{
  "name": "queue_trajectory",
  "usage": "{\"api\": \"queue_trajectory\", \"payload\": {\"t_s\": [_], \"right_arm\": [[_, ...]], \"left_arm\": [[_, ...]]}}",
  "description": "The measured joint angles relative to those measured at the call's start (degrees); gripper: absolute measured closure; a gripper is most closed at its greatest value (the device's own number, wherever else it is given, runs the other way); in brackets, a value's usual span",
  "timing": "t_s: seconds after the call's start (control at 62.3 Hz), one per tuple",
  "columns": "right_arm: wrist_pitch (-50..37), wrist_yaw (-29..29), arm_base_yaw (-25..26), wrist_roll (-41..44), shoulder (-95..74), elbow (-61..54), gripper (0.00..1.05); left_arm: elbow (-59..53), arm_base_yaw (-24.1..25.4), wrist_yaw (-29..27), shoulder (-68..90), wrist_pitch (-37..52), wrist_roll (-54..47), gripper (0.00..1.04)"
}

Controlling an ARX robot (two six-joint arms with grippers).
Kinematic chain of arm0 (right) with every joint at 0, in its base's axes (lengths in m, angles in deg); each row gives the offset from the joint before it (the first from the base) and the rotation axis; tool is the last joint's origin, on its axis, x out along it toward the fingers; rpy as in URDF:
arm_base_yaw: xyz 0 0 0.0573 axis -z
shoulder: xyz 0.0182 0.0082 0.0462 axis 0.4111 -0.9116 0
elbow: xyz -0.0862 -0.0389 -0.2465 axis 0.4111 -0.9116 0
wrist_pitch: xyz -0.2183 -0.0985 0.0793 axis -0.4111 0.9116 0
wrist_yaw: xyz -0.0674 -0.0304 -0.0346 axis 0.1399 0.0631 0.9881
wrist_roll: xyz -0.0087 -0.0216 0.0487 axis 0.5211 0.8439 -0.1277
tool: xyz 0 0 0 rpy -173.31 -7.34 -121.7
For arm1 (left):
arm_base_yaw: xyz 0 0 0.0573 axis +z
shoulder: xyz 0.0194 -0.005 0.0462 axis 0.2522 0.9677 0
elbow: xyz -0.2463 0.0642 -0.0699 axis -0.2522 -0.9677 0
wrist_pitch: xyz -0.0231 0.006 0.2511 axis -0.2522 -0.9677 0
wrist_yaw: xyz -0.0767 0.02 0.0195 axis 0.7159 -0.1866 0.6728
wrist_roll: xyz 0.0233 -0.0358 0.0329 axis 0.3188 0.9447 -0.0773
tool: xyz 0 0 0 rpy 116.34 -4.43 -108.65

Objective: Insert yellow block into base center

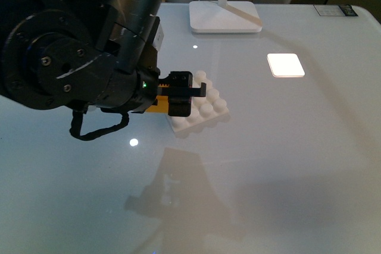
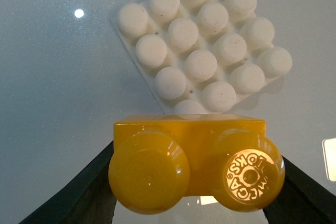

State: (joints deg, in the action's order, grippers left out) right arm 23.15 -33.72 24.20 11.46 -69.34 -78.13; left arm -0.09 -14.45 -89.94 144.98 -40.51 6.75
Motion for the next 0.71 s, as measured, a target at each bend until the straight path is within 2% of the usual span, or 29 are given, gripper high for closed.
{"api": "queue_trajectory", "payload": {"t_s": [0.707], "right_arm": [[0.02, 0.02, -0.02, 0.00, 0.00, 0.00, 0.09]], "left_arm": [[23.39, -3.19, -8.22, 13.25, -11.78, 17.81, 0.41]]}}
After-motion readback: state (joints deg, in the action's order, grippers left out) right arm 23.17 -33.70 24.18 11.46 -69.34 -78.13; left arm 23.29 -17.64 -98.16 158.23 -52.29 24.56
